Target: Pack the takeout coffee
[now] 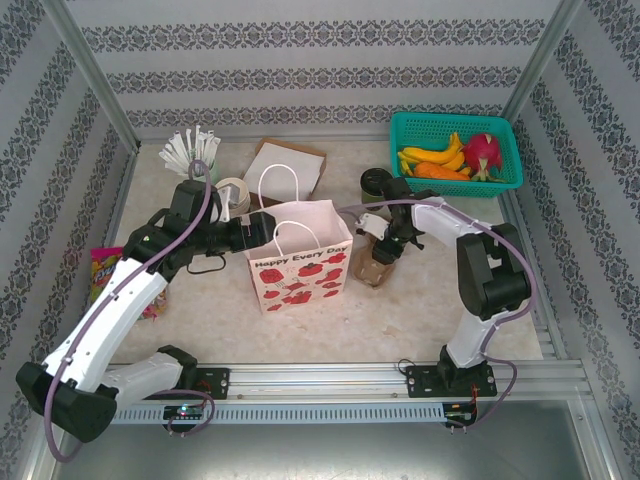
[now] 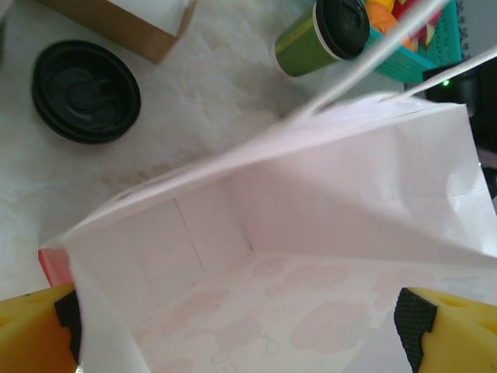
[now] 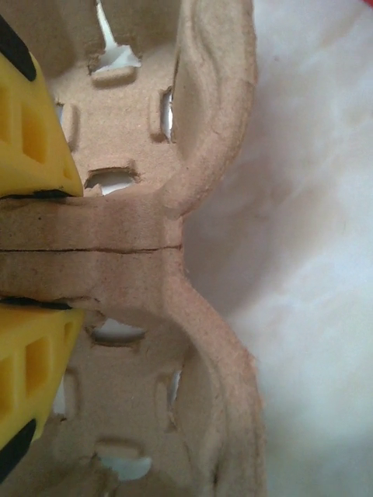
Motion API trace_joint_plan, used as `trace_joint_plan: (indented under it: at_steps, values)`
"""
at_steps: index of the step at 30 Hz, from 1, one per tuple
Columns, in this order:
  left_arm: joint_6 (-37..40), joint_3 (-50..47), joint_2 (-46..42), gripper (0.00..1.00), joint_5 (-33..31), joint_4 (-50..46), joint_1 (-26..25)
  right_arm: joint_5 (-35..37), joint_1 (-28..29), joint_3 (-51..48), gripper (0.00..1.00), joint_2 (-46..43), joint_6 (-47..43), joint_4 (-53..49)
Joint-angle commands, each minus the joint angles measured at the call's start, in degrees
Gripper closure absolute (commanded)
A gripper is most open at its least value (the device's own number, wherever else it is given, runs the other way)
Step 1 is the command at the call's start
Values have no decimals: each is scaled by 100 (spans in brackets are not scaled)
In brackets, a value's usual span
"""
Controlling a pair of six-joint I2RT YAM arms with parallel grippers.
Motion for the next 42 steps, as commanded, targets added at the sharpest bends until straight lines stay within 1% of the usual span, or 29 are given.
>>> trace_joint_plan:
  at_steps: [1,5,10,12,14,15,16,18,19,21,23,28,31,33,42]
  values:
    - [127,-80,28,0,453,297,9,271,-34,-277,65,-471,1194,-119]
    - [139,-113,66,0,569,400,0,548,-97,-510,64,-844,2329,-217]
    - [123,-141,173,0,706,567,-7,1216,-217,-426,58,-684,3678,-675]
    - [85,-140,224,0,877,717,-31,1129,-318,-388,55,-574,4153,-744]
    - [10,-209,247,0,1206,1006,-50,815,-455,-449,55,-453,4559,-623]
    - [-30,-251,247,0,1333,1143,-48,793,-507,-435,55,-370,4754,-607]
    - [-69,-266,248,0,1396,1235,-50,774,-540,-397,55,-280,4944,-621]
    - [-49,-239,250,0,1387,1229,-49,741,-543,-381,50,-226,5241,-573]
    - [8,-191,227,0,1278,1137,-54,634,-530,-423,46,-269,5296,-453]
    - [136,-116,167,0,974,898,-54,545,-516,-575,40,-414,5293,-209]
    - [241,-73,74,0,693,698,-41,590,-509,-668,40,-560,5082,-108]
    - [444,-77,-122,0,539,591,-22,960,-490,-564,40,-546,4567,-327]
    - [509,-48,-227,0,516,572,-18,1090,-461,-524,45,-499,4478,-375]
    - [535,-35,-290,0,451,559,-14,1148,-423,-541,50,-507,4459,-357]
    - [787,50,-449,0,374,501,-18,1347,-332,-579,69,-673,4487,-385]
